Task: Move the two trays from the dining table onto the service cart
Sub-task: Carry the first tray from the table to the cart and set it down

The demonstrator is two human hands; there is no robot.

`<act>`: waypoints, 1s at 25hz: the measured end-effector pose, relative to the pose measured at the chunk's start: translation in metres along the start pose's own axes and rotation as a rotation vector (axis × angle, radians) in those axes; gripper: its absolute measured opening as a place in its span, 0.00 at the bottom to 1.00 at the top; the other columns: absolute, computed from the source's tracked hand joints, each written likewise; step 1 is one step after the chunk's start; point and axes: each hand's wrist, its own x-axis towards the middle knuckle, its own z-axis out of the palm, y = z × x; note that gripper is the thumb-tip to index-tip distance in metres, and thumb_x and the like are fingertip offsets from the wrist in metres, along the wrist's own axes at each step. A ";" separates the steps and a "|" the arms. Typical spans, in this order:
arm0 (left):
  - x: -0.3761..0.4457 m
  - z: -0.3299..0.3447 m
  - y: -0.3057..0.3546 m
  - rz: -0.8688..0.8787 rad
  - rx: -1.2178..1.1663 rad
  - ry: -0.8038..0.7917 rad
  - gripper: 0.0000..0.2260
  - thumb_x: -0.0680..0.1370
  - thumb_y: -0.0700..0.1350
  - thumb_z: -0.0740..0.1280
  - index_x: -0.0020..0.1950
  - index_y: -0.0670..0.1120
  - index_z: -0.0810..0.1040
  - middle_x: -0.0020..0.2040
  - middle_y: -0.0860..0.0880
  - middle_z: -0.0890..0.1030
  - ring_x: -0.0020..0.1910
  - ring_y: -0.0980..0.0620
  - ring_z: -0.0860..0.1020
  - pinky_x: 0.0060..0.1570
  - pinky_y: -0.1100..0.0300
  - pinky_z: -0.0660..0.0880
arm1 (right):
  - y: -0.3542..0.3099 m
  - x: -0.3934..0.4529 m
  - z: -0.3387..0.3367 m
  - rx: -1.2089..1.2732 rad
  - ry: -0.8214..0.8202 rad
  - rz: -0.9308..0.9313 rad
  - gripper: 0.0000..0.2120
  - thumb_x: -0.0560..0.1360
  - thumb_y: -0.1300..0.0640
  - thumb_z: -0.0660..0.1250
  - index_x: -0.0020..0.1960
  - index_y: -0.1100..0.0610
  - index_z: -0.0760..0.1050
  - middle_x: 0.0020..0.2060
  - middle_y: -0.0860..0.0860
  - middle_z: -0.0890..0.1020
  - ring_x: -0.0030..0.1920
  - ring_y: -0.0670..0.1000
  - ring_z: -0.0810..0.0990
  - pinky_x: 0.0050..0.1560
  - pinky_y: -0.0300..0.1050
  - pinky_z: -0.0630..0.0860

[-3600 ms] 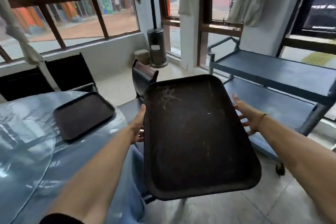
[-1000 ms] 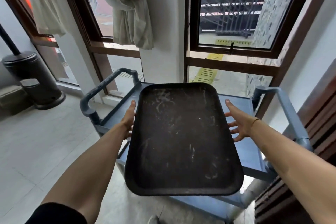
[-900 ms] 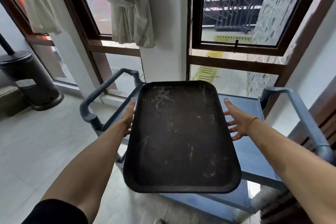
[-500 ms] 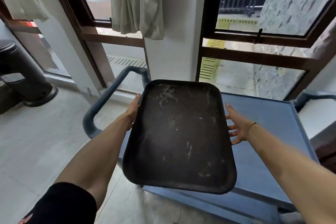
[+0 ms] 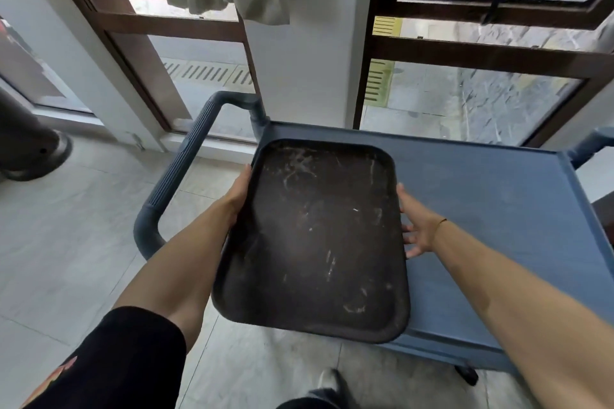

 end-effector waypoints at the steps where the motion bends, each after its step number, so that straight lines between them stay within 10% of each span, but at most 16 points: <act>1: 0.004 -0.003 -0.002 -0.008 0.001 -0.005 0.33 0.80 0.68 0.45 0.51 0.46 0.81 0.44 0.47 0.82 0.46 0.47 0.79 0.39 0.55 0.72 | 0.000 0.004 0.004 0.000 0.003 0.011 0.33 0.70 0.23 0.51 0.47 0.50 0.78 0.50 0.53 0.78 0.61 0.57 0.74 0.68 0.66 0.67; 7: 0.019 -0.021 -0.015 -0.027 0.095 0.037 0.30 0.79 0.69 0.45 0.46 0.52 0.80 0.45 0.51 0.83 0.45 0.51 0.78 0.38 0.57 0.71 | 0.002 0.013 0.021 -0.040 0.056 0.038 0.38 0.73 0.25 0.51 0.72 0.51 0.67 0.62 0.55 0.76 0.65 0.60 0.72 0.66 0.67 0.65; 12: 0.027 -0.027 -0.021 -0.082 0.242 0.081 0.43 0.74 0.75 0.45 0.79 0.48 0.61 0.80 0.44 0.56 0.76 0.42 0.59 0.75 0.45 0.58 | 0.006 0.014 0.025 -0.088 0.154 0.009 0.36 0.77 0.30 0.50 0.78 0.50 0.56 0.72 0.57 0.68 0.68 0.62 0.71 0.63 0.70 0.67; 25: 0.018 0.005 -0.004 0.046 0.470 0.380 0.37 0.75 0.72 0.49 0.78 0.52 0.62 0.76 0.40 0.60 0.73 0.35 0.60 0.72 0.39 0.58 | 0.021 0.013 0.007 -0.269 0.274 -0.236 0.30 0.82 0.40 0.48 0.74 0.60 0.65 0.71 0.59 0.70 0.69 0.62 0.70 0.66 0.57 0.66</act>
